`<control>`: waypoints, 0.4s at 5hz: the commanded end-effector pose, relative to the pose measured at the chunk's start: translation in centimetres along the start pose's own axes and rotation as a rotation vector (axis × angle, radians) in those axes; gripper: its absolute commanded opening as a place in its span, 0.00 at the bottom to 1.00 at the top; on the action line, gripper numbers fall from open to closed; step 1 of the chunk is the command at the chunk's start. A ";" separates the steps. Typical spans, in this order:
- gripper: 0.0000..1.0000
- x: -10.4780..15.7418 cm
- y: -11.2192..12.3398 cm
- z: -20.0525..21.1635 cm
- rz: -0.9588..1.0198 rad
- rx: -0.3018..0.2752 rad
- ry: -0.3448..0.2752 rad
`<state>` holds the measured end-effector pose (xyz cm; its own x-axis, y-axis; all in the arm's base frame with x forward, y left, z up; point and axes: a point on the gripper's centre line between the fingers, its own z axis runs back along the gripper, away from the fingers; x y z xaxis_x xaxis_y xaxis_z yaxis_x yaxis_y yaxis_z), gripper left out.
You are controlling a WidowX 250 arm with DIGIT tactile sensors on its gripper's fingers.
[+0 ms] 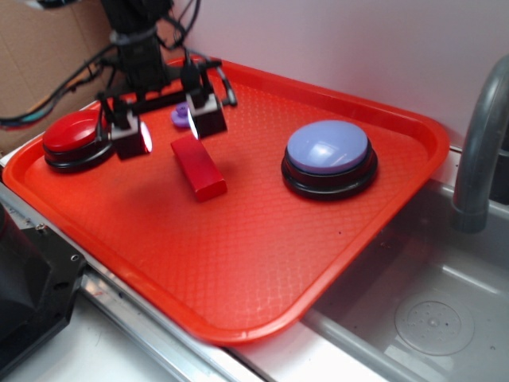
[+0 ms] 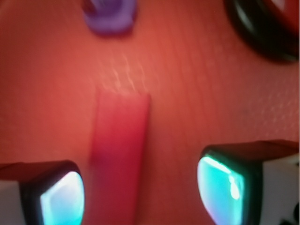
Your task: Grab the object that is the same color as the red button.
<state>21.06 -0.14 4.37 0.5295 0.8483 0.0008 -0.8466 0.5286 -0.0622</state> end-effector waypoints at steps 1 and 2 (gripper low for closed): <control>1.00 0.6 -1.0 -1.5 -0.027 -0.001 -0.002; 1.00 0.2 -0.6 -2.9 -0.036 0.028 0.018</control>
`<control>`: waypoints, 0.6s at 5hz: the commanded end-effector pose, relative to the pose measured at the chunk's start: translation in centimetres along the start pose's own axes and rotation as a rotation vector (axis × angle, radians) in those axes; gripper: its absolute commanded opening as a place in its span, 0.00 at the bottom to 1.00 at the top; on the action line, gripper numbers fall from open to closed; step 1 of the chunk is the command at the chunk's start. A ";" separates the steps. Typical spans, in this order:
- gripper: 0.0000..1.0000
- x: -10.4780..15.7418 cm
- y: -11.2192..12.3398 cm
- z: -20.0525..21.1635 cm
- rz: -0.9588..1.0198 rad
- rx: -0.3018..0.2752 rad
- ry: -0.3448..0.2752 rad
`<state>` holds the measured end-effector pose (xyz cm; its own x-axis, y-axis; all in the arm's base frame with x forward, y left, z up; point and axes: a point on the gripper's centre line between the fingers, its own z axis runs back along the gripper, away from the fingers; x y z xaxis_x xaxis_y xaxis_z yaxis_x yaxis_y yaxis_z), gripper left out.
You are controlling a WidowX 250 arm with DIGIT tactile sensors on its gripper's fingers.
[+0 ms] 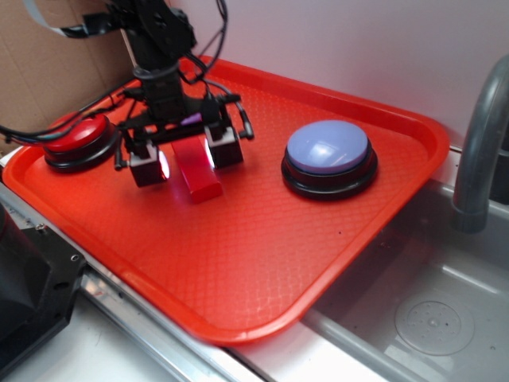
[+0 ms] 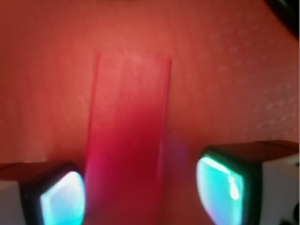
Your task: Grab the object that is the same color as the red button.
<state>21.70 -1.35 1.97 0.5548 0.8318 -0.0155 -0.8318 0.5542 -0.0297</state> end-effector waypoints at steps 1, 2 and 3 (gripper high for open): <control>0.00 0.5 0.8 -0.5 -0.035 0.000 -0.020; 0.00 -0.3 0.9 2.4 -0.124 -0.029 -0.068; 0.00 -0.6 0.8 6.8 -0.375 -0.050 -0.115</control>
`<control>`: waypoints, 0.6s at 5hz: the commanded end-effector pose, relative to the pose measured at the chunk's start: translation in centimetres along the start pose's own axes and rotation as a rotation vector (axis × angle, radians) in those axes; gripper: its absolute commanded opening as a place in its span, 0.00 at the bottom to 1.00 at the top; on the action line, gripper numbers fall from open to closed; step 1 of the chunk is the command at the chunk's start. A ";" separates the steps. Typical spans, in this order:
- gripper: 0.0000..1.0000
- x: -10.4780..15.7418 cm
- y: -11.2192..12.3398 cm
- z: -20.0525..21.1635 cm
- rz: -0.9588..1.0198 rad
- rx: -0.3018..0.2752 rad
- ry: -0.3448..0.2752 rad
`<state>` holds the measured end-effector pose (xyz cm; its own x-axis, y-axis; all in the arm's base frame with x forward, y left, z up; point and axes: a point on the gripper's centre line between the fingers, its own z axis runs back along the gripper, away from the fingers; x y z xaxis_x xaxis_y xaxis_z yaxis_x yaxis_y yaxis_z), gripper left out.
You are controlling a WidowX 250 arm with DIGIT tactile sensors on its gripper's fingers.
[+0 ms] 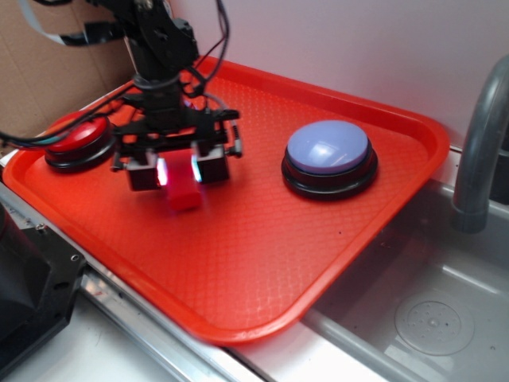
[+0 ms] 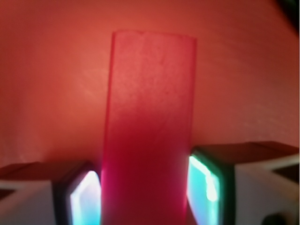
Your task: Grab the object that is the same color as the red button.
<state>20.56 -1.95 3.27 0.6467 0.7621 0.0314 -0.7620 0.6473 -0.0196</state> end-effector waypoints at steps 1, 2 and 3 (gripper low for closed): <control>0.00 -0.9 -0.4 10.5 -0.516 0.038 -0.030; 0.00 -2.2 -2.0 15.5 -0.766 0.060 -0.070; 0.00 -4.4 -4.7 18.1 -1.019 0.077 -0.009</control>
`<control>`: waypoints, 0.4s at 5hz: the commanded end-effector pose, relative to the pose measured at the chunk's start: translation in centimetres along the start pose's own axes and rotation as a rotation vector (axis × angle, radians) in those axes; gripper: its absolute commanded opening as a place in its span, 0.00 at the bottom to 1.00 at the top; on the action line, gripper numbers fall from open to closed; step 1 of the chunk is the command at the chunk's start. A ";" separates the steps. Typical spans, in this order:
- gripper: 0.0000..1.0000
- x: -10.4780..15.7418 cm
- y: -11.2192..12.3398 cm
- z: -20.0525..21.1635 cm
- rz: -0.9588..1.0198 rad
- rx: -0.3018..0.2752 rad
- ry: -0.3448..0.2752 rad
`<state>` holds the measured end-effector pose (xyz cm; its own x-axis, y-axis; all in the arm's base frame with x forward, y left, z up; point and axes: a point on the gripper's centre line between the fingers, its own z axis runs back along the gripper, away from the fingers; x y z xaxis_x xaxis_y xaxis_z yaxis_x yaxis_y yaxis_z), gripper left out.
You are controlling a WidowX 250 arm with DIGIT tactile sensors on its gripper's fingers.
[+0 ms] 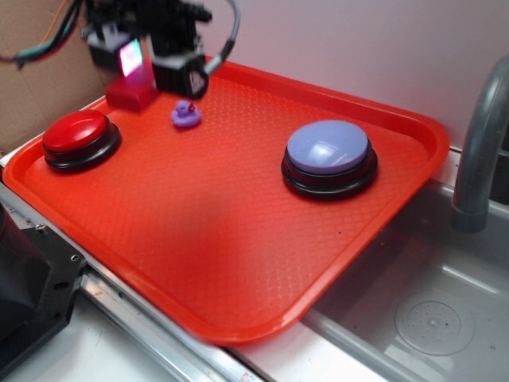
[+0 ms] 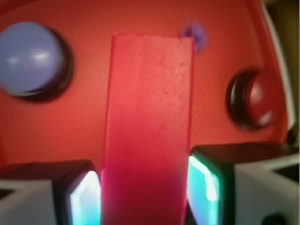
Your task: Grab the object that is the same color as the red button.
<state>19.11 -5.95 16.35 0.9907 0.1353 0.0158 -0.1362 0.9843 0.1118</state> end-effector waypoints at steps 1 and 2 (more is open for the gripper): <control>0.00 1.2 -3.0 6.2 -0.423 -0.024 -0.025; 0.00 1.6 -0.3 5.7 -0.337 -0.048 -0.010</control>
<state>19.96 -7.80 20.68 0.9796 -0.1936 -0.0535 0.1973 0.9774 0.0763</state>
